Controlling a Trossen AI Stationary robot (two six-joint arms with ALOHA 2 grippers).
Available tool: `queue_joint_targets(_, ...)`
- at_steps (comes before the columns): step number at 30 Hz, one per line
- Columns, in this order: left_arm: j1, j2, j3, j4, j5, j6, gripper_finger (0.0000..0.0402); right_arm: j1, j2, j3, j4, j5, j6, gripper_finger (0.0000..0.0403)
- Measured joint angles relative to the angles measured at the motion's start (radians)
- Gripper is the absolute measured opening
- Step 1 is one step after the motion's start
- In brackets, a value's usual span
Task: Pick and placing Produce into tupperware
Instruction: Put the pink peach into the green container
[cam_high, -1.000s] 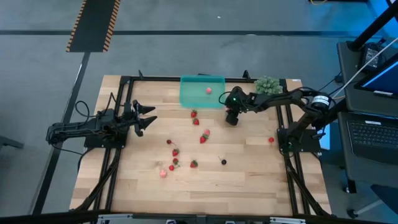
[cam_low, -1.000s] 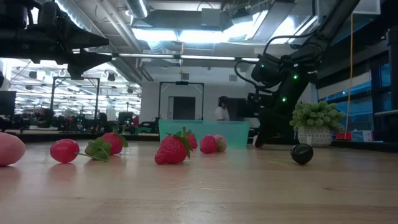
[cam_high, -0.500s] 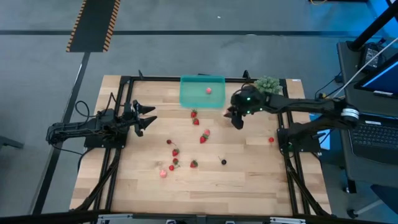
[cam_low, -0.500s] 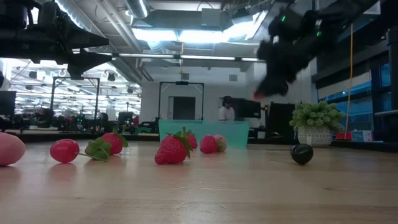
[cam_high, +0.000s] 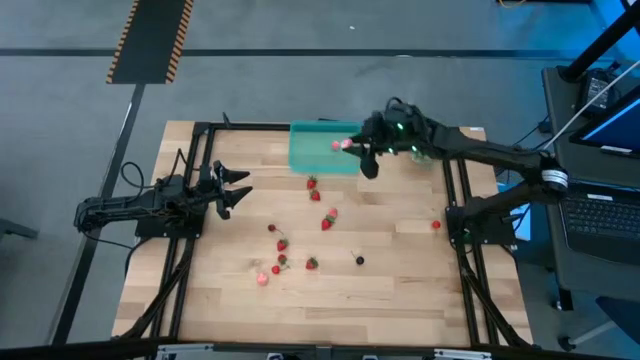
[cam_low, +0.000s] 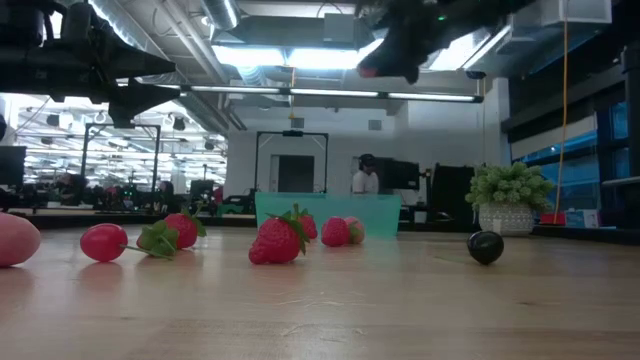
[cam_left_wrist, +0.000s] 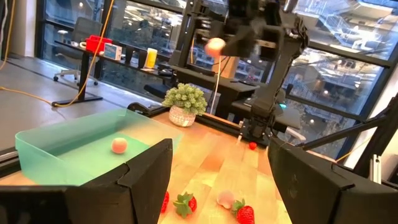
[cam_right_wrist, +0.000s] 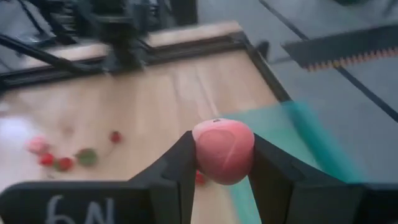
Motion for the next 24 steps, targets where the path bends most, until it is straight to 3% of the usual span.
queue_joint_targets(9, 0.0, 0.0, 0.0, 0.0, 0.0, 0.0, 0.0257, -0.113, 0.339, 0.362, -0.371, 0.005, -0.103, 0.0123)
queue_joint_targets(19, 0.0, 0.0, 0.0, 0.0, 0.0, 0.0, 0.0257, -0.163, 0.662, 0.637, -0.595, 0.011, -0.197, 0.0124)
queue_joint_targets(24, 0.0, 0.0, 0.0, 0.0, 0.0, 0.0, 0.0257, -0.165, 0.748, 0.719, -0.679, 0.15, -0.261, 0.0124)
